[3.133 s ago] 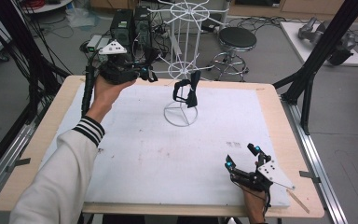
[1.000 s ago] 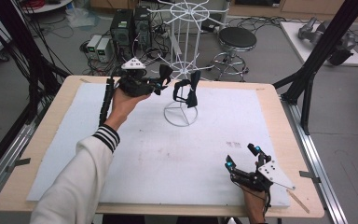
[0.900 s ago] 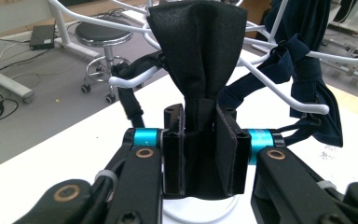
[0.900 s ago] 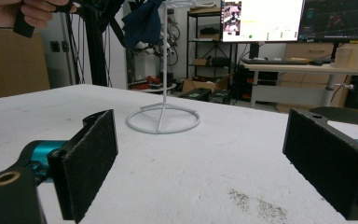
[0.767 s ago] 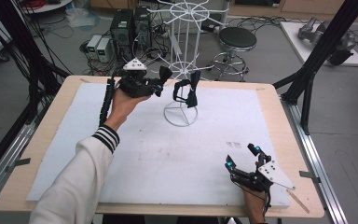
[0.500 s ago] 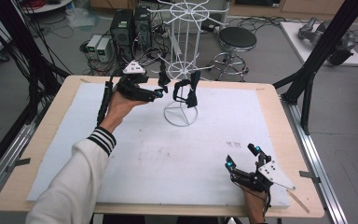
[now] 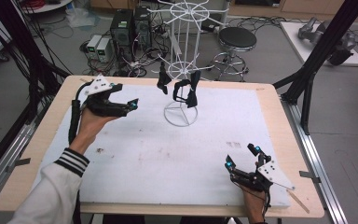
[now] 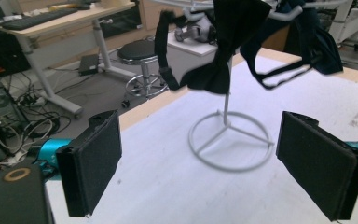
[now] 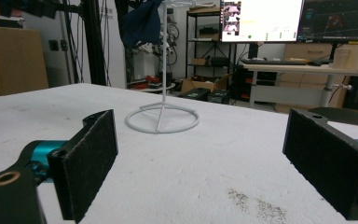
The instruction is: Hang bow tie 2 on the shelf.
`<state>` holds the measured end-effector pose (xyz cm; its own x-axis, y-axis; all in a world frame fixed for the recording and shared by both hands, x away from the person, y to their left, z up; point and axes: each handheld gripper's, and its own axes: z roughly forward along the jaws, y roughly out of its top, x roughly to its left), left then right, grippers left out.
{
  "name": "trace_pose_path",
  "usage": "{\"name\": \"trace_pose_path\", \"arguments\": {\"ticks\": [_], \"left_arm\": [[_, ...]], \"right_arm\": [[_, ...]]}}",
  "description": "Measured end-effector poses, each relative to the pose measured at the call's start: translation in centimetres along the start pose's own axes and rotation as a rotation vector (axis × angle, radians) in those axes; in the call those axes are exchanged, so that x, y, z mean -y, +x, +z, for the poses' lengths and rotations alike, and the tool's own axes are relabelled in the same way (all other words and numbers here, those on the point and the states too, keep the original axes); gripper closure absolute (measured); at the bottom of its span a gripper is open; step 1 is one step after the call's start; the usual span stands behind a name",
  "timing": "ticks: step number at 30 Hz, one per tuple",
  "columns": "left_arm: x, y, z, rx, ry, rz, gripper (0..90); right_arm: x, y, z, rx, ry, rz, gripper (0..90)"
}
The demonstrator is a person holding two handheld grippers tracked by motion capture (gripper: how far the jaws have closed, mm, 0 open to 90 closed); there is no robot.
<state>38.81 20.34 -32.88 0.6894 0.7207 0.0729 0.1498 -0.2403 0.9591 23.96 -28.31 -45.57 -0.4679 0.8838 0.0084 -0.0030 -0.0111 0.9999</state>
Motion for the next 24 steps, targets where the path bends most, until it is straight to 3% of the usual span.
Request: {"name": "trace_pose_path", "arguments": {"ticks": [3,8,13,15,18,24], "left_arm": [[1.5,-0.3,-1.9,-0.002,-0.026,0.025,14.6],[5.2,-1.0,-5.2,-0.023,-0.084,0.017,14.6],[9.5,-1.6,-7.8,-0.050,-0.163,-0.043,14.5],[11.0,-1.7,-8.5,-0.053,-0.177,-0.064,14.2],[12.9,-2.2,-9.6,-0.076,-0.209,-0.061,13.6],[15.7,-3.2,-10.6,-0.158,-0.284,-0.066,13.6]], "right_arm": [[0.0,0.0,0.0,0.001,0.000,-0.003,9.5],[0.0,0.1,0.0,-0.002,-0.001,-0.011,9.5],[0.0,0.0,0.0,0.007,-0.003,-0.013,9.5],[0.0,0.1,0.0,0.008,-0.002,-0.009,9.5],[0.0,0.2,0.0,0.013,-0.005,-0.018,9.5],[0.0,0.2,0.0,0.016,-0.004,-0.020,9.5]]}}
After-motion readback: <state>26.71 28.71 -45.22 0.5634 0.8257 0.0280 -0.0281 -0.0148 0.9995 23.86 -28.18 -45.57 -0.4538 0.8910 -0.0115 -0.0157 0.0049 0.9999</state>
